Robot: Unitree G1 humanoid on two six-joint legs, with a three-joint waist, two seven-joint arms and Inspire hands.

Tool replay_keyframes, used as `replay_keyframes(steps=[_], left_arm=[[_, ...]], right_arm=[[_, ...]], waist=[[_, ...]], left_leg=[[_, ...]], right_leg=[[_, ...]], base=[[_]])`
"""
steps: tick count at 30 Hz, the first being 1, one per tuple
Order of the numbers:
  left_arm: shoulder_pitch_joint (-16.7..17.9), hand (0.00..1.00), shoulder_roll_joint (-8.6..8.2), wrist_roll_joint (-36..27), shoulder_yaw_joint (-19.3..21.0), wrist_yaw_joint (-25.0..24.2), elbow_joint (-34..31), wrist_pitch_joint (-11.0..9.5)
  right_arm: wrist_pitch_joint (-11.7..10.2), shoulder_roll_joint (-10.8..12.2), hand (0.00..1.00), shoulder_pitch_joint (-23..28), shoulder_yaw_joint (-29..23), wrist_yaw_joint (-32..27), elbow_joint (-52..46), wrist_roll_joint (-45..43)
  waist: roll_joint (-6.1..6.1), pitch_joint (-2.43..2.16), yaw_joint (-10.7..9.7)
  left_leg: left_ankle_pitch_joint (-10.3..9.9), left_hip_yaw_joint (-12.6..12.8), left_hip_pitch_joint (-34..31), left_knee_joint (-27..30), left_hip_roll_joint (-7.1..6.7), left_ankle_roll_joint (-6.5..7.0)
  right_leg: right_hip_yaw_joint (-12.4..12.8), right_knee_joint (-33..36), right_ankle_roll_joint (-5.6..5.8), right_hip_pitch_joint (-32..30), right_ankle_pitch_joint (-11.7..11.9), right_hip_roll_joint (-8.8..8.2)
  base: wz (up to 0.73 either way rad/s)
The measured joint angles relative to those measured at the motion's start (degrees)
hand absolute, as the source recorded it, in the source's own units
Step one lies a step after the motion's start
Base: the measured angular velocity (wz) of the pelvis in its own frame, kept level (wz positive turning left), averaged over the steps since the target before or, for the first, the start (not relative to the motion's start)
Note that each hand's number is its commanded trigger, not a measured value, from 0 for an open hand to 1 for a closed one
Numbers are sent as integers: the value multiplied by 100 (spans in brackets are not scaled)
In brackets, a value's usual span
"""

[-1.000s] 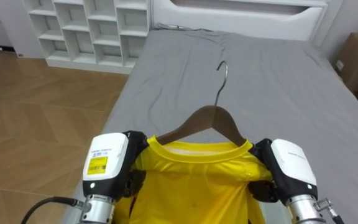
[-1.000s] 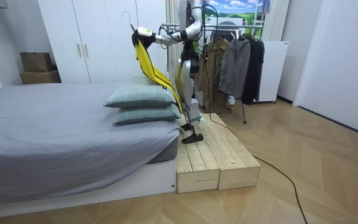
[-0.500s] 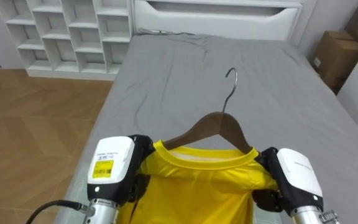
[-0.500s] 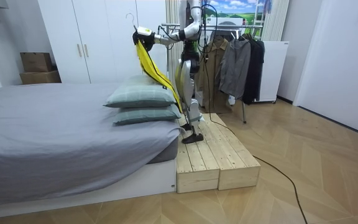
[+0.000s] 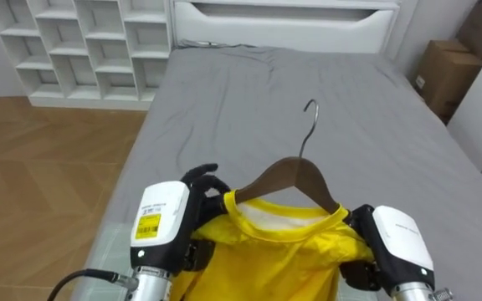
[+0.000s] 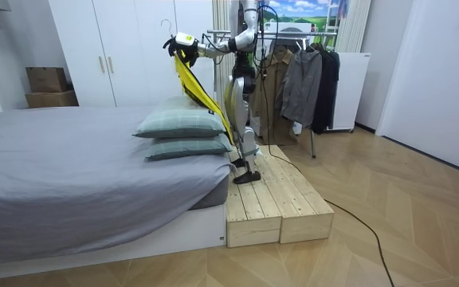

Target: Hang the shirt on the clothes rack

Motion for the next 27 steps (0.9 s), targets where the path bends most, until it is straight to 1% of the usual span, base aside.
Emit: replay_keyframes(steps=[3,6,7,8,10,14,16,18,20,22,25,27], left_arm=[[-9,0,-35,4,11,4,0,-92],[-12,0,-108,0,11,5,0,-144],[-11,0,-137,0,10,4,1,-144],[-11,0,-144,-8,10,4,1,-150],[-7,0,-147,-179,12,3,2,-171],[-2,0,-145,-273,13,3,2,-172],[-5,0,-135,-306,16,5,17,-180],[-6,0,-133,-323,22,2,81,-193],[-7,0,-138,-330,20,-7,195,-203],[0,0,-133,-342,11,-41,348,-200],[25,0,-107,-342,8,-115,351,-193],[24,0,-116,-343,10,-138,351,-189]], right_arm=[[0,11,100,0,-16,22,58,-234],[0,30,100,0,-16,89,128,-502],[-1,49,100,0,-16,105,179,-581],[-2,53,100,0,-16,106,207,-619],[-2,56,100,0,-16,113,249,-679],[-2,73,100,0,-27,113,252,-675],[-5,132,100,0,-56,112,284,-672],[-7,209,100,0,-103,105,378,-673],[-15,215,100,0,-104,105,532,-673],[-17,215,100,4,-124,107,674,-659],[-29,224,100,16,-139,105,673,-664],[-30,227,100,60,-153,99,673,-656]], waist=[[26,11,25],[33,10,143],[31,11,149],[31,11,145],[41,17,173],[44,25,163],[60,35,134],[71,41,114],[77,45,82],[112,64,55],[116,63,-62],[111,58,-82]], left_leg=[[-14,57,17,1,9,-5],[-27,144,15,2,28,-19],[-27,153,17,3,33,-19],[-27,163,24,2,34,-19],[-31,272,44,2,40,-16],[-49,331,9,3,43,-5],[-61,420,7,10,52,13],[-73,450,6,23,52,24],[-82,488,19,25,52,35],[-118,583,7,42,80,50],[-142,691,-36,45,108,59],[-163,802,-29,45,120,58]], right_leg=[[62,1,0,-11,0,16],[177,52,-4,-89,2,40],[184,88,-3,-106,2,41],[194,90,-4,-106,2,41],[298,94,-4,-127,2,49],[355,192,-1,-237,1,54],[444,197,5,-266,10,64],[472,194,14,-265,19,65],[487,189,23,-265,26,63],[501,181,37,-297,37,61],[583,190,50,-382,45,67],[679,205,55,-422,51,86]], base=[[-11],[-18],[-13],[-10],[-19],[-14],[-17],[-7],[-9],[-16],[-16],[-29]])
